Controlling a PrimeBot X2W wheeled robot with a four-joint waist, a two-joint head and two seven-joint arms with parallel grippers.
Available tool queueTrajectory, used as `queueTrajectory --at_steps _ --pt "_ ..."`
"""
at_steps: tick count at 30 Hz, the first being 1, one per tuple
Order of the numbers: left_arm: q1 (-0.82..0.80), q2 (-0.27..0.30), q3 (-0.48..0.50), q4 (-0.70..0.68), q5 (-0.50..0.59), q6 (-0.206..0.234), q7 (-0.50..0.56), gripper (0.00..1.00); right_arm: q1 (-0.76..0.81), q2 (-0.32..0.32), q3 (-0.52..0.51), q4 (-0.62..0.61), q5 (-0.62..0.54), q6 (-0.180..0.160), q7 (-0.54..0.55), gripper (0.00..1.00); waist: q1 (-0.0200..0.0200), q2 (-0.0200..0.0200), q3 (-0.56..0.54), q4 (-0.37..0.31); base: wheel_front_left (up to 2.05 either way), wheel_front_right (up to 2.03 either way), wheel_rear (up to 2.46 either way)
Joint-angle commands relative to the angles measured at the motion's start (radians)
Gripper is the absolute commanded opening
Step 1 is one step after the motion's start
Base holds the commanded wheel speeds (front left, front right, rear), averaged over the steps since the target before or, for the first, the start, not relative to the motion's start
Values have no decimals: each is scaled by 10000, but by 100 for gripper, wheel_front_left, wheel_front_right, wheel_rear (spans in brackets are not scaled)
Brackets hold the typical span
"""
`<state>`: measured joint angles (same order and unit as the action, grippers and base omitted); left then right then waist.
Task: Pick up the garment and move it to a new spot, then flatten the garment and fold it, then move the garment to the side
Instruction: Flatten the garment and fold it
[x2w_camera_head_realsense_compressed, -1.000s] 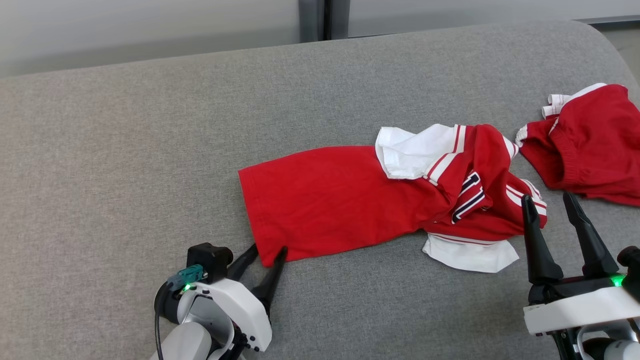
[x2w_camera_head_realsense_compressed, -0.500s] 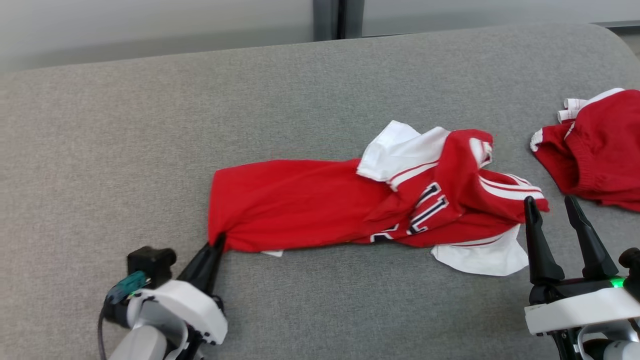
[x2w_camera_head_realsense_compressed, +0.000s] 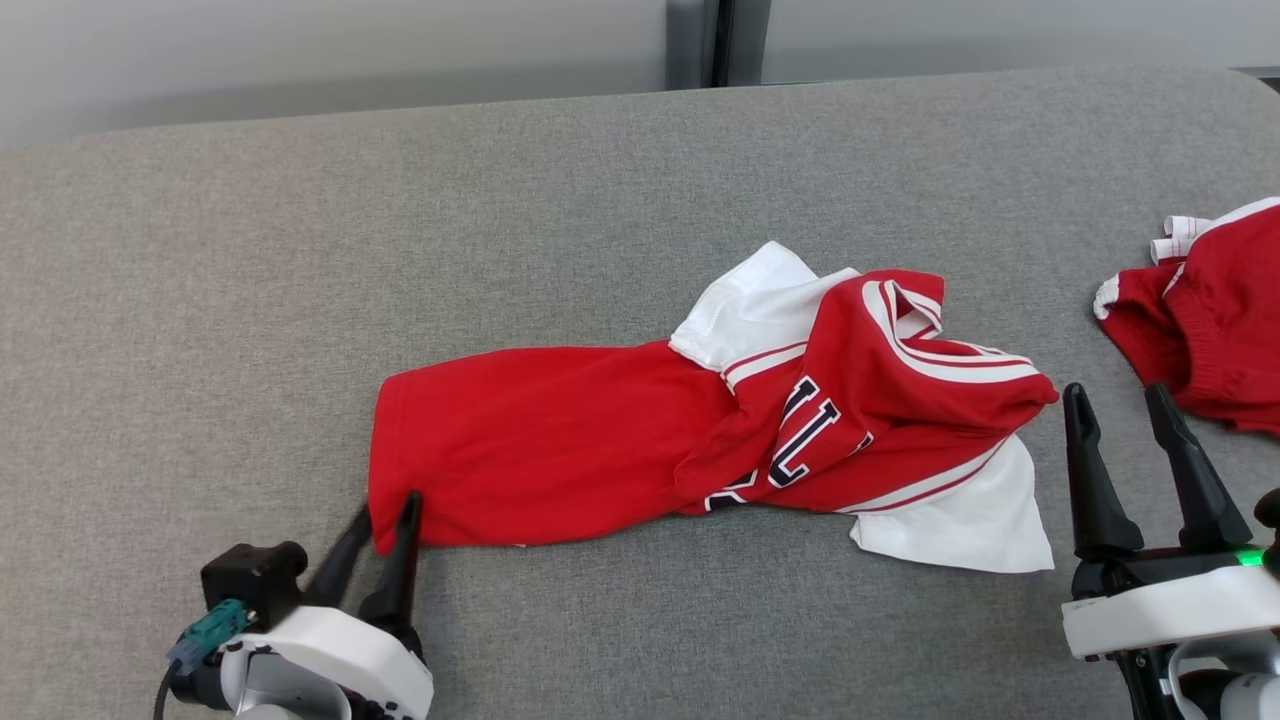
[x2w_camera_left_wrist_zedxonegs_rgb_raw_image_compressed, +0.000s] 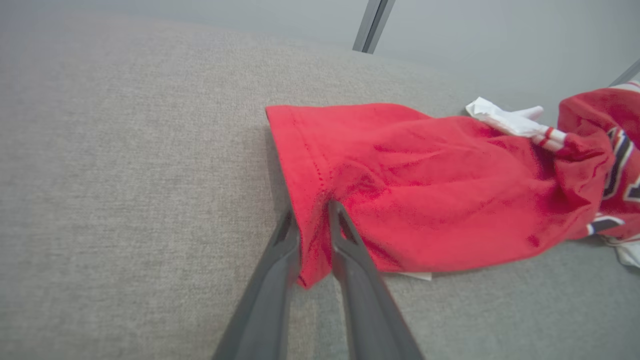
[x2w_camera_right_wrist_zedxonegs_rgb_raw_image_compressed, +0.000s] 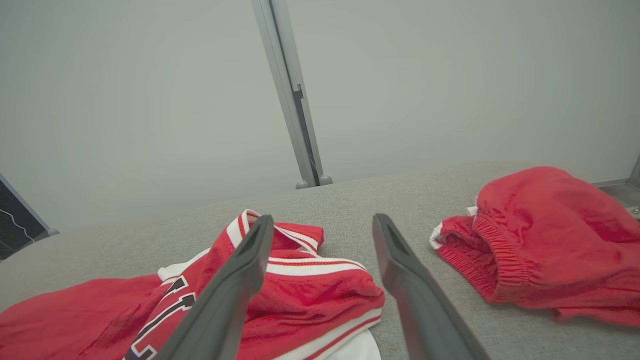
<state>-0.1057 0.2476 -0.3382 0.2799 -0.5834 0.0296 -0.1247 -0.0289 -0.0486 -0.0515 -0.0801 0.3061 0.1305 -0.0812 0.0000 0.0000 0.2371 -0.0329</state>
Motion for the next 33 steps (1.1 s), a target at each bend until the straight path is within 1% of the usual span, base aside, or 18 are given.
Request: queueTrajectory --at_steps 1,2,3,4,6,7,11,16,20,25,26,29,33 --pt "46 60 141 -144 100 160 -240 100 -97 -49 -60 -46 -60 7 -7 100 0 0 -32 3 0 0 0" --pt "25 46 201 -252 152 256 -430 100 -134 -49 -96 -76 -82 7 2 100 0 0 -55 5 0 0 0" --pt "25 46 201 -252 152 256 -430 100 -134 -49 -96 -76 -82 7 2 100 0 0 -55 5 0 0 0" --pt "-29 63 325 -451 266 424 -724 100 -203 -49 -169 -152 -152 7 38 100 0 0 -126 23 0 0 0" --pt "-54 93 418 -576 312 497 -844 100 -236 -49 -214 -194 -182 7 63 100 0 0 -163 31 0 0 0" --pt "-142 165 645 -887 478 656 -1076 100 -273 -51 -284 -262 -280 7 103 100 0 0 -254 70 0 0 0" --pt "-226 282 1144 -1612 758 940 -1311 100 -295 -109 -454 -316 -365 7 234 100 0 0 -472 198 0 0 0" --pt "150 581 1492 -2253 1019 1024 -1357 100 -172 -128 -521 -410 -409 7 410 100 0 0 -699 282 0 0 0" --pt "413 746 1514 -2525 1115 1097 -1335 100 -28 -132 -547 -424 -437 7 487 100 0 0 -828 343 0 0 0" --pt "595 731 1392 -2686 1171 1182 -1239 100 67 -99 -554 -520 -467 7 610 100 0 0 -857 410 0 0 0" --pt "599 760 1250 -2880 1221 1275 -1109 100 -78 -102 -621 -509 -526 7 730 100 0 0 -764 524 0 0 0" --pt "413 746 1180 -2964 1266 1265 -1076 100 -305 -289 -674 -512 -611 7 831 100 0 0 -620 670 0 0 0" --pt "176 667 1077 -3137 1337 1231 -1130 100 -771 -600 -838 -530 -798 7 970 100 0 0 -255 1051 0 0 0"
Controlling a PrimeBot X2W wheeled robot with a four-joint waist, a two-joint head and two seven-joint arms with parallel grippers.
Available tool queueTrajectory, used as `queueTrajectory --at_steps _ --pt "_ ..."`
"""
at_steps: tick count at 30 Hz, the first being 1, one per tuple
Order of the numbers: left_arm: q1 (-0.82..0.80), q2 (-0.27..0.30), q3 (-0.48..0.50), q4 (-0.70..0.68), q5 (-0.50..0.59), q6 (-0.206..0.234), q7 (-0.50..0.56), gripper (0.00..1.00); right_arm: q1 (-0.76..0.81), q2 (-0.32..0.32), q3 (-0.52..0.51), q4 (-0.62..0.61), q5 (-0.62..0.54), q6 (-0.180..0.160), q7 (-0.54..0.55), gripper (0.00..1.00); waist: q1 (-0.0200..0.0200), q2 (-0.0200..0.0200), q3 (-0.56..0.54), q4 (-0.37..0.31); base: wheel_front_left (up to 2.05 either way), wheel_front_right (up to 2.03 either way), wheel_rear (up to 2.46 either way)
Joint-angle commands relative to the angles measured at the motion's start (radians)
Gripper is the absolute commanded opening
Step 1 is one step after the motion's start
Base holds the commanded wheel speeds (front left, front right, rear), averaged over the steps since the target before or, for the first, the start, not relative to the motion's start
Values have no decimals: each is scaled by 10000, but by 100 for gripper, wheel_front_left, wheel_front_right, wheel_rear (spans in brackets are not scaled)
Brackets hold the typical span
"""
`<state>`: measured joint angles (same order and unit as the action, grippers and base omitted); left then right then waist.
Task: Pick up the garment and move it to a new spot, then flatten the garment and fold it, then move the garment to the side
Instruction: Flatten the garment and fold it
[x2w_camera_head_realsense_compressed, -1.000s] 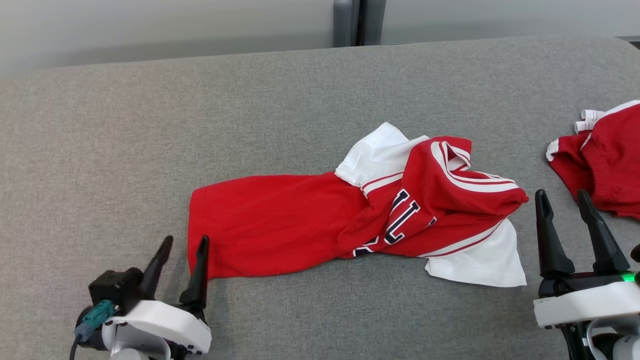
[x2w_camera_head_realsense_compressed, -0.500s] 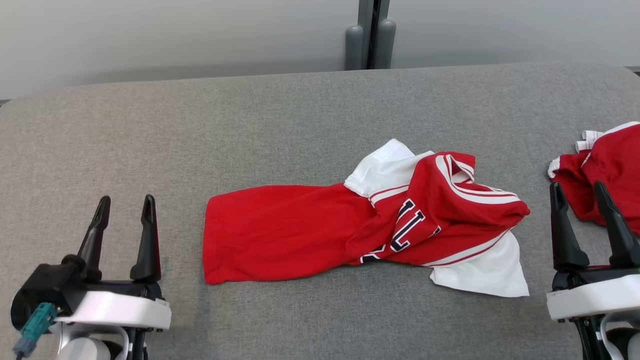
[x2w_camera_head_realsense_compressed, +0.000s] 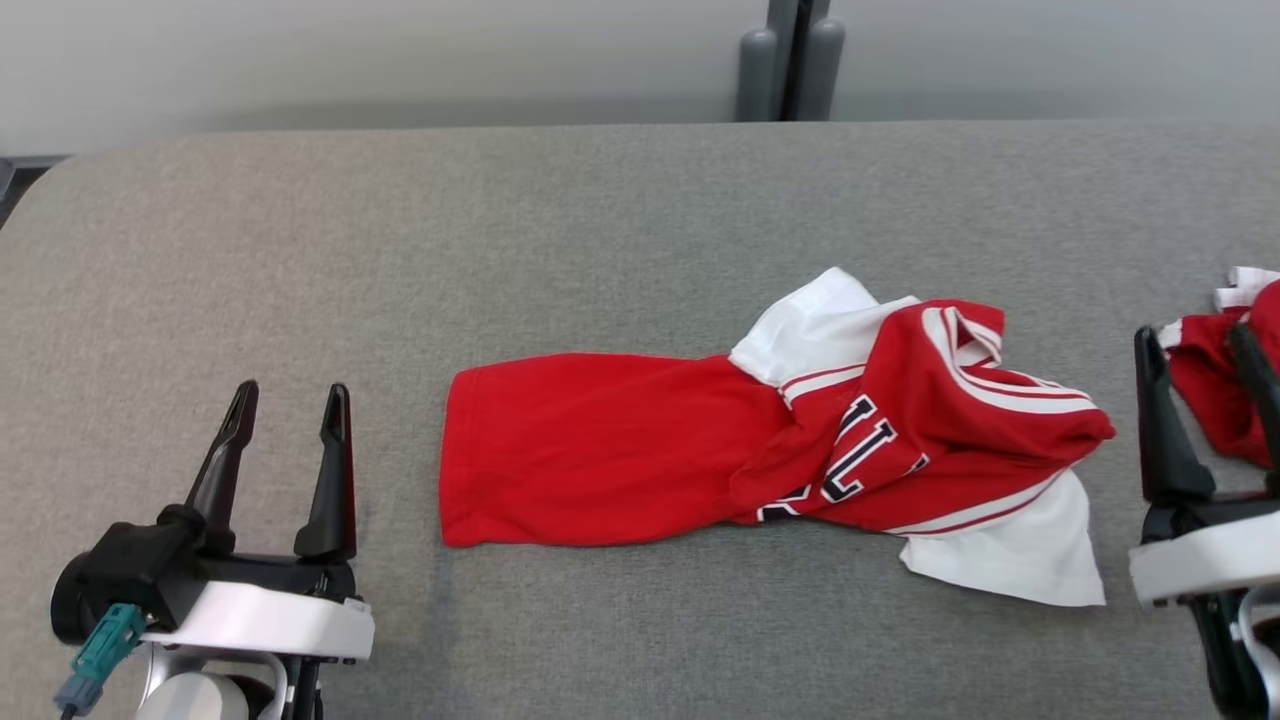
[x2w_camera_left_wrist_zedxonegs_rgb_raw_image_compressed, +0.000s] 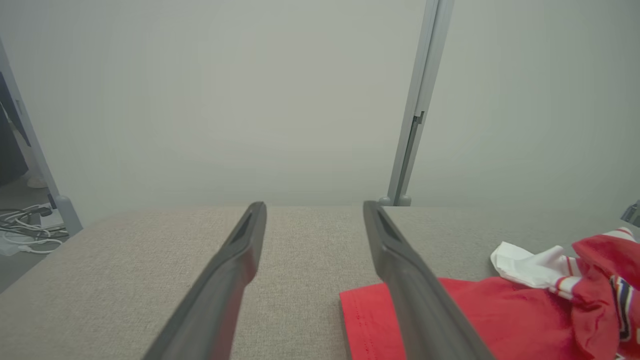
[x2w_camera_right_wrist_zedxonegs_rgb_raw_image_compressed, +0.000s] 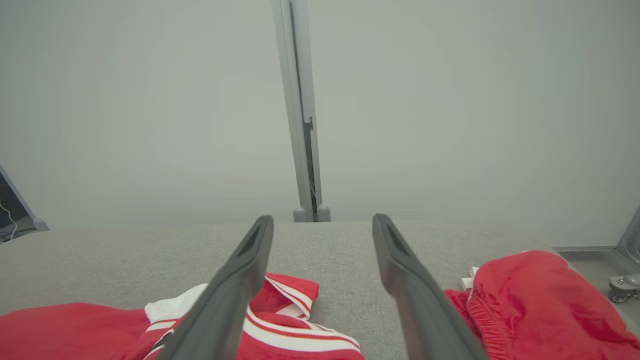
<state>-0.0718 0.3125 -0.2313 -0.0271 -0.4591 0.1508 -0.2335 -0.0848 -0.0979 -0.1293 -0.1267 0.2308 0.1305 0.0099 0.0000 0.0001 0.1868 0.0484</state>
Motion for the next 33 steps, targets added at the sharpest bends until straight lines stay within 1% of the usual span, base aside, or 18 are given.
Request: queueTrajectory --at_steps 1,3,6,7,11,13,14,17,21,26,30,31,32,33 --pt "-210 3 8 -101 118 17 -56 100 -397 -213 -100 -37 -79 7 82 100 0 -1 350 344 0 0 0" --pt "-293 -67 -17 -168 107 -14 -102 100 -785 -375 -157 37 27 7 182 100 0 -1 593 608 0 0 0" --pt "-519 -183 -98 -137 122 -106 -145 100 -1484 -801 -329 320 130 7 398 100 0 -1 945 1076 0 0 0" --pt "-519 -183 -98 -137 122 -106 -145 100 -1484 -801 -329 320 130 7 398 100 0 -1 945 1076 0 0 0" --pt "-727 -353 -200 10 130 -254 -211 100 -2567 -1593 -111 1154 620 7 831 100 0 -1 1343 1676 0 0 0" --pt "-878 -468 -235 160 118 -321 -231 100 -3061 -2017 227 1732 856 7 1118 100 0 -1 1521 1950 0 0 0" --pt "-927 -589 -271 271 104 -387 -263 100 -3555 -2431 722 2310 1136 7 1470 100 0 -1 1694 2170 0 0 0" --pt "-1071 -734 -299 481 112 -534 -275 100 -4138 -2933 1495 3236 1583 7 2055 100 0 -1 1896 2466 0 0 0" --pt "-1173 -964 -304 677 152 -722 -294 100 -4761 -3501 2560 4395 2163 5 3095 100 0 -1 2091 2706 0 0 0" --pt "-1306 -1199 -138 814 287 -905 -304 100 -5209 -3909 3721 5439 2731 5 4365 100 0 -1 2176 2771 0 0 0" --pt "-1339 -1313 27 875 419 -1046 -305 100 -5275 -3926 4413 5938 3215 8 4975 100 0 -1 2192 2705 0 0 0" --pt "-1342 -1357 50 892 467 -1075 -305 100 -5296 -3916 4527 6030 3339 8 5052 86 0 -1 2183 2678 0 0 0" --pt "-1343 -1391 78 917 500 -1117 -305 100 -5310 -3938 4644 6079 3421 8 5083 37 0 -1 2174 2653 0 0 0" --pt "-1350 -1421 103 932 527 -1148 -306 100 -5353 -3953 4705 6121 3493 8 4996 0 0 -1 2166 2628 0 0 0"
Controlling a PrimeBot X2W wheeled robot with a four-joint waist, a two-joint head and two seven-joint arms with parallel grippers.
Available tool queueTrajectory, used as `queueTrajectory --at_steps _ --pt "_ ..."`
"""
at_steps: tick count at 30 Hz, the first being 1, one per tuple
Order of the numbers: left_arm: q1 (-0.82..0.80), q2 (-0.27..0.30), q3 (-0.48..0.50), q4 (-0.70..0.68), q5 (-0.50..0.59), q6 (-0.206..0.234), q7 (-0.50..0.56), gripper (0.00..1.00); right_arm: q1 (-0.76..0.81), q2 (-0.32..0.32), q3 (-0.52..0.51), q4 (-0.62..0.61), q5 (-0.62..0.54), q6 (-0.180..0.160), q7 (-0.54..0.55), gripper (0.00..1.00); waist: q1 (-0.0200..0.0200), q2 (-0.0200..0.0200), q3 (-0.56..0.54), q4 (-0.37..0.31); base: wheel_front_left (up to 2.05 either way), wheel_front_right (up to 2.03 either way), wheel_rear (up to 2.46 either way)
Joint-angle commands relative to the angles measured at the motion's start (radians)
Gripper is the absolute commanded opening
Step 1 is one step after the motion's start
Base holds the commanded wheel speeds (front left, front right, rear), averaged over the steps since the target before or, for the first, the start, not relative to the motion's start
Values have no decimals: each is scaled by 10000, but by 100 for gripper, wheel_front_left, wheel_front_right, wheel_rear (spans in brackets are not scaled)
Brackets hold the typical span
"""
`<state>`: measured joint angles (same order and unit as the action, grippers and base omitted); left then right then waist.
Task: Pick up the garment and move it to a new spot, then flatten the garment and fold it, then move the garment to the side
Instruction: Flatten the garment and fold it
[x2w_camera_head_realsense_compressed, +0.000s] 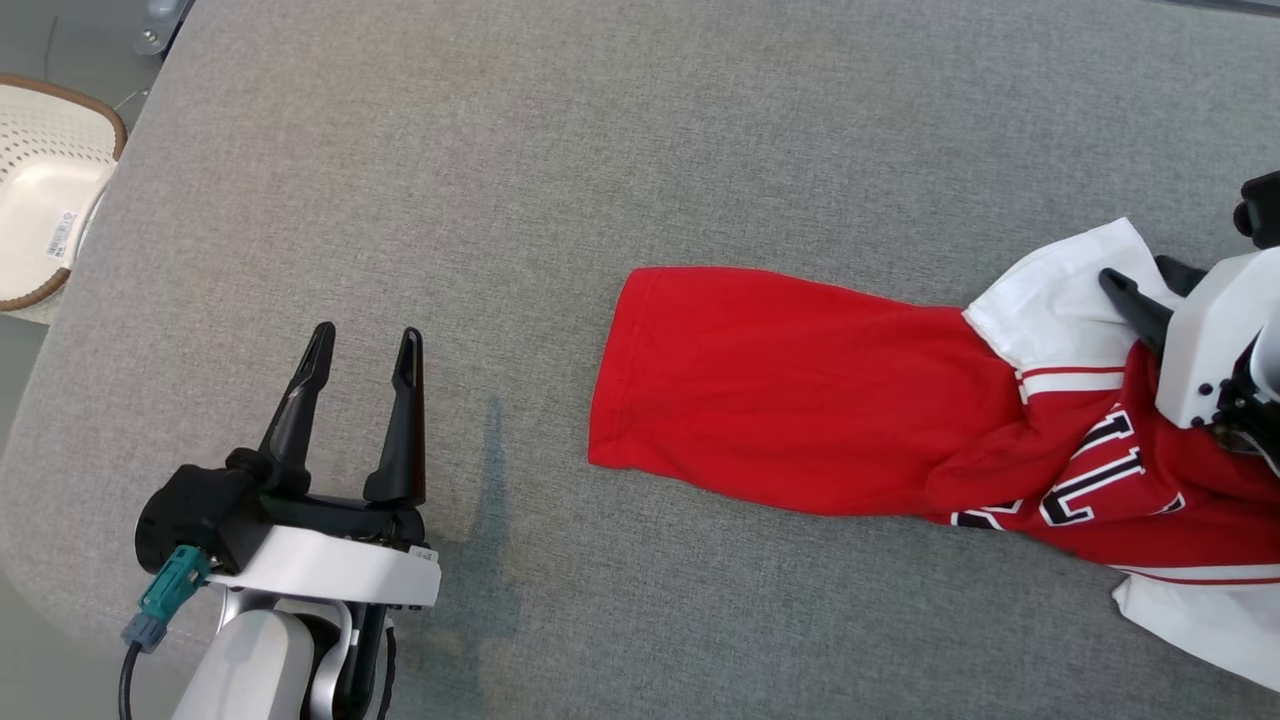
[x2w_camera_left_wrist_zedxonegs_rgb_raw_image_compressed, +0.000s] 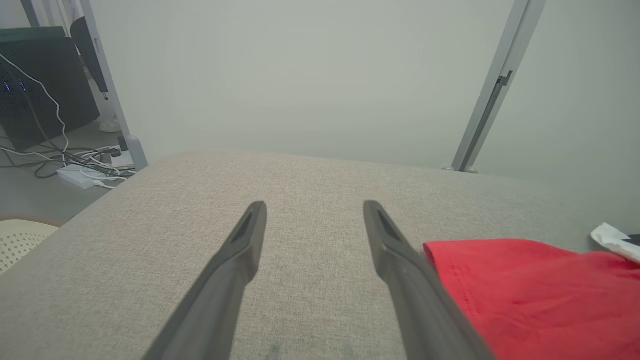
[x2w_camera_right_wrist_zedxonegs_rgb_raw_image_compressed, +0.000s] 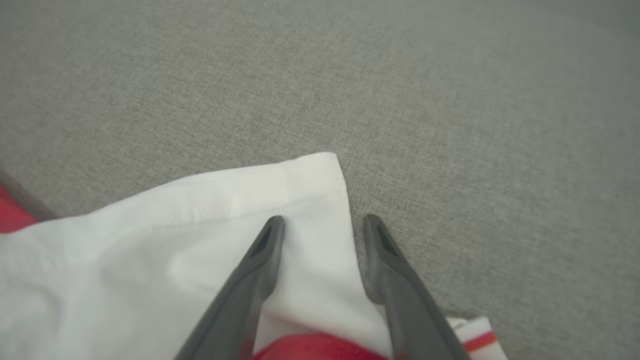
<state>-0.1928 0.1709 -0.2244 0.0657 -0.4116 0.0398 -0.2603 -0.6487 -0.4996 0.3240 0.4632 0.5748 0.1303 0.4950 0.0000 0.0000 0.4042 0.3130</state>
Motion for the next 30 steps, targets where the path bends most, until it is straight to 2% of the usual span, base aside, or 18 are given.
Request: queueTrajectory --at_steps 1,8,18,24,27,30 --pt "-146 -35 70 18 88 -59 -38 100 246 63 258 240 141 10 96 0 0 0 -20 -43 0 0 0" --pt "-47 -85 376 81 298 -224 -39 100 -475 -153 649 -651 381 7 -1373 0 0 0 -236 -398 0 0 0" --pt "242 5 665 2 530 -226 -38 100 -761 -256 658 -2867 -285 7 -3152 0 0 0 -732 -1226 0 0 0" --pt "560 179 828 -136 559 -95 -29 100 1683 178 80 -4886 -796 7 -3565 0 0 0 -1130 -1903 0 0 0" --pt "680 224 882 -219 513 -22 13 100 3303 667 -516 -5244 -868 7 -3664 0 0 0 -1231 -2117 0 0 0" --pt "844 303 861 -329 507 -20 99 100 4677 1190 -1170 -5067 -857 7 -3764 0 0 0 -1331 -2277 0 0 0"
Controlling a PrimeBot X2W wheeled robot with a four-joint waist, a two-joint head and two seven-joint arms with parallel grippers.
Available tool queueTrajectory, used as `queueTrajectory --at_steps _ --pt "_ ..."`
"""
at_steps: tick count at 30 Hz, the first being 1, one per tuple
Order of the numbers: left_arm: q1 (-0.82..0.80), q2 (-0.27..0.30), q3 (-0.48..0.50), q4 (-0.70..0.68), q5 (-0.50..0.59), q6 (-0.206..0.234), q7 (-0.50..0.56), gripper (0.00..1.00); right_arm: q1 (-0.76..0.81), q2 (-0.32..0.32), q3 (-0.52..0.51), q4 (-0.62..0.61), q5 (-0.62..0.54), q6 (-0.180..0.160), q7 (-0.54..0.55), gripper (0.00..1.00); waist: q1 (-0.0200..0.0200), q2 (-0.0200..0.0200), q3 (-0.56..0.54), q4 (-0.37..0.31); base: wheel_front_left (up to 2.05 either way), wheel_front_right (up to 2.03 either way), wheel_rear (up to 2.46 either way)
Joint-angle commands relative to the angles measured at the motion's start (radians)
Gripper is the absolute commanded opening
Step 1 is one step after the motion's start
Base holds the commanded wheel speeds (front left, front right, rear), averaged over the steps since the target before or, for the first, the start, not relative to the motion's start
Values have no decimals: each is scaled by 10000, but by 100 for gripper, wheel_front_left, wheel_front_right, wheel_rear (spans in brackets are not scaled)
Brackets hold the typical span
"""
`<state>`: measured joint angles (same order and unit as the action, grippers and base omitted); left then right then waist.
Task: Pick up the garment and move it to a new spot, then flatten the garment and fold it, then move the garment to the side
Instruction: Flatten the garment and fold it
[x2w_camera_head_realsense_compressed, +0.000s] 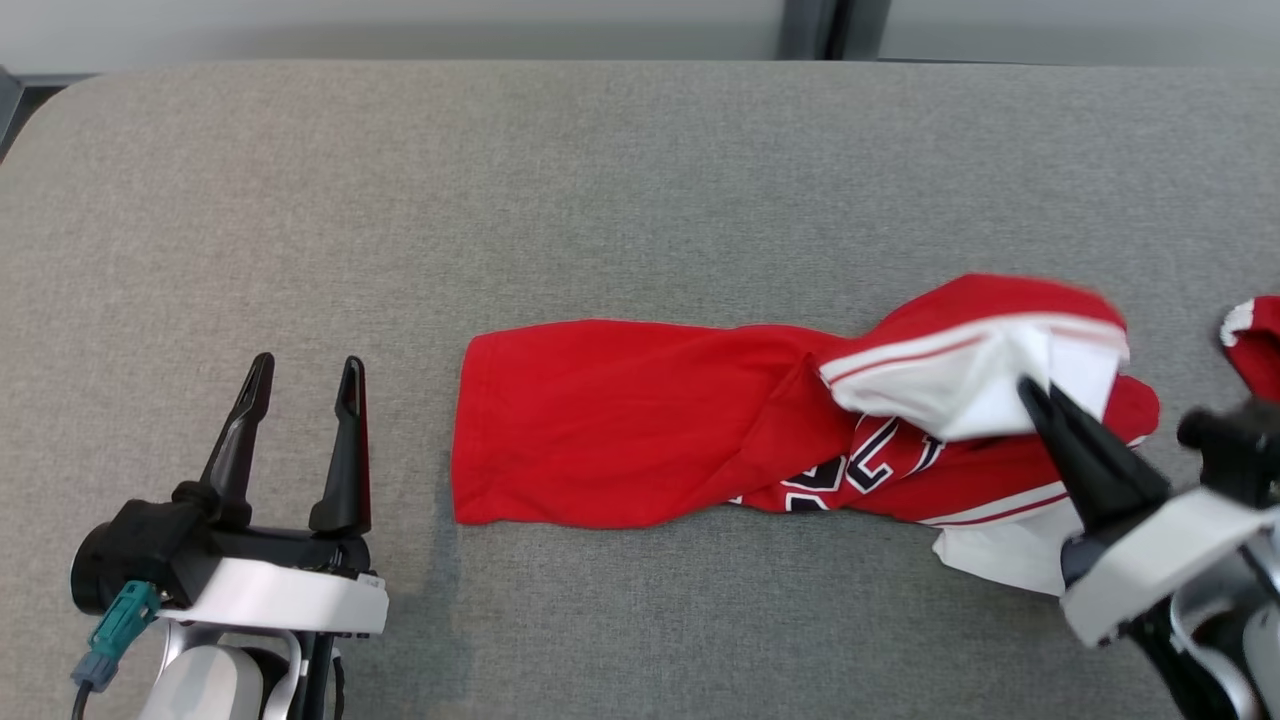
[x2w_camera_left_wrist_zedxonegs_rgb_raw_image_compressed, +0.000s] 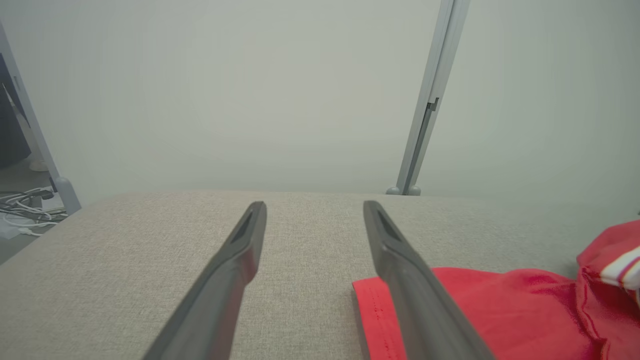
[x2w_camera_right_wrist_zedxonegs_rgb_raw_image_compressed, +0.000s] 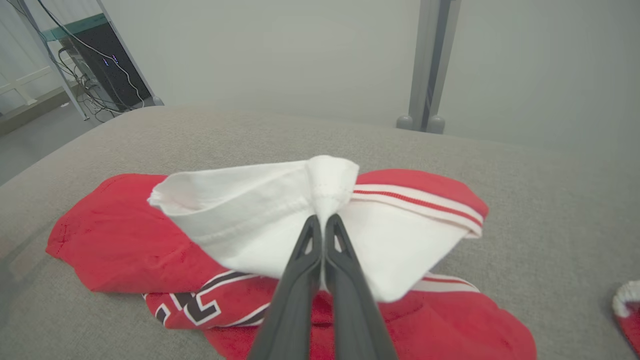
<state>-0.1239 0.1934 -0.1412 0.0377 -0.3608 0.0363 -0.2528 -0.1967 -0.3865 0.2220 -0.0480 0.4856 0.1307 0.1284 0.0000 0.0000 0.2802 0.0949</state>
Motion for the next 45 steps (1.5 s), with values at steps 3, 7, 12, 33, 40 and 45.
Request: queueTrajectory --at_steps 3,7,12,33,40,45 --pt "188 161 33 -149 21 66 125 100 1052 617 -390 286 197 6 -293 0 0 0 -181 -242 0 0 0" --pt "347 274 31 -293 27 118 271 100 1396 1069 -522 766 384 8 -699 26 0 0 -265 -436 0 0 0" --pt "335 375 4 -438 36 169 400 100 1391 1205 -758 970 360 6 -1230 100 0 0 -362 -580 0 0 0" --pt "1420 416 -39 -725 81 642 510 100 1917 2914 -3120 -1243 -2346 3 -1479 100 0 0 -1427 -797 0 0 0" --pt "1778 433 -161 -875 92 726 649 100 2310 3092 -3087 -1446 -2472 3 -1228 100 0 0 -1594 -766 0 0 0" --pt "1716 491 -213 -953 96 750 726 100 2361 3153 -3083 -1488 -2528 3 -1234 100 0 0 -1581 -750 0 0 0"
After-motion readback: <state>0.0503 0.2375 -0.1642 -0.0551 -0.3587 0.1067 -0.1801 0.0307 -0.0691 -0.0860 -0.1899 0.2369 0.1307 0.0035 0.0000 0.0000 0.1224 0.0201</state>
